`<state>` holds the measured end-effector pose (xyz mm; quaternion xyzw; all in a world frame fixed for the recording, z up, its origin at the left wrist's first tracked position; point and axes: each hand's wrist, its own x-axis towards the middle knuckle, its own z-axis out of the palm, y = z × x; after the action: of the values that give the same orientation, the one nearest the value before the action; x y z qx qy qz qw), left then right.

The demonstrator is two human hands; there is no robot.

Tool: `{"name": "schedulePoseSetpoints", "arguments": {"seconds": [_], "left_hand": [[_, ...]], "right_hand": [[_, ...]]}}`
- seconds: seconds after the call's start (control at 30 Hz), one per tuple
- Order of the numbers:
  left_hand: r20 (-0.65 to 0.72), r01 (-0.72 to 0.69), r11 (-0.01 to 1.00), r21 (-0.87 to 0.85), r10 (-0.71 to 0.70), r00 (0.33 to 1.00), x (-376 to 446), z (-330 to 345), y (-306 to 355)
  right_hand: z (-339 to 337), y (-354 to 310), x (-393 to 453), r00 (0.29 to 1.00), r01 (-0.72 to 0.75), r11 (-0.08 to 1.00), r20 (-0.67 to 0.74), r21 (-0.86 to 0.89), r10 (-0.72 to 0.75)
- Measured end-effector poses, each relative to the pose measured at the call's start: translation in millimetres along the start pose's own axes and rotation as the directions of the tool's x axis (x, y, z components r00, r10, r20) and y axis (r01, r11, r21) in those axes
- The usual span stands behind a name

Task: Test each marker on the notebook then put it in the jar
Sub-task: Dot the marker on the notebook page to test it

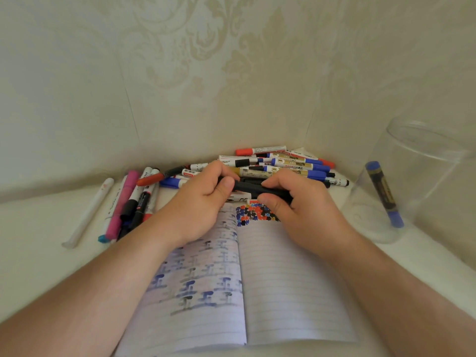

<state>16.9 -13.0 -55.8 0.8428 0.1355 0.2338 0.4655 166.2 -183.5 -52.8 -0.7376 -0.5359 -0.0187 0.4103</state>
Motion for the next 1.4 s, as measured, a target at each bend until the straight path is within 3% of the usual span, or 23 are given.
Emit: {"name": "schedulePoseSetpoints", "arguments": {"seconds": [0.13, 0.5, 0.67, 0.77, 0.87, 0.97, 1.13, 1.27, 1.4], "left_hand": [[0.007, -0.006, 0.99, 0.139, 0.005, 1.0, -3.4, 0.5, 4.6], [-0.002, -0.108, 0.979, 0.175, 0.11, 0.994, -2.7, 0.4, 6.2], [-0.032, -0.191, 0.89, 0.414, 0.224, 0.974, -7.9, -8.2, 9.1], [-0.153, -0.16, 0.85, 0.503, 0.27, 0.951, -27.2, -32.7, 22.1], [-0.322, -0.034, 0.795, 0.606, 0.285, 0.903, -65.1, -76.7, 27.2], [-0.488, 0.252, 0.684, 0.684, 0.173, 0.856, -118.0, -132.3, 13.2], [-0.773, 0.691, 0.457, 0.56, -0.012, 0.635, -219.6, -214.6, -21.5], [-0.801, 0.795, 0.222, 0.565, -0.084, 0.592, -260.1, -238.6, -38.9], [-0.829, 0.86, 0.242, 0.45, -0.245, 0.502, -260.0, -240.1, -50.0]], "right_hand": [[-4.1, -0.5, 1.3, 0.997, -0.034, 0.999, 0.069, 0.025, 0.033], [-5.9, 2.1, 2.9, 0.99, -0.072, 0.991, 0.129, 0.109, 0.057], [-0.6, 2.8, -0.1, 0.995, -0.034, 0.992, 0.095, 0.12, 0.022], [-4.1, 9.1, -1.6, 0.997, -0.057, 0.991, 0.062, 0.125, 0.049], [-8.1, 11.8, -2.6, 0.993, -0.116, 0.984, 0.021, 0.132, 0.114], [-7.5, 6.8, -5.6, 0.993, -0.115, 0.986, 0.029, 0.123, 0.112], [-4.7, -6.4, -9.4, 0.992, -0.118, 0.986, 0.049, 0.118, 0.113], [-3.6, -11.3, -9.9, 0.994, -0.106, 0.99, 0.04, 0.096, 0.103], [-3.6, -9.2, -10.9, 0.993, -0.114, 0.99, 0.048, 0.083, 0.11]]}}
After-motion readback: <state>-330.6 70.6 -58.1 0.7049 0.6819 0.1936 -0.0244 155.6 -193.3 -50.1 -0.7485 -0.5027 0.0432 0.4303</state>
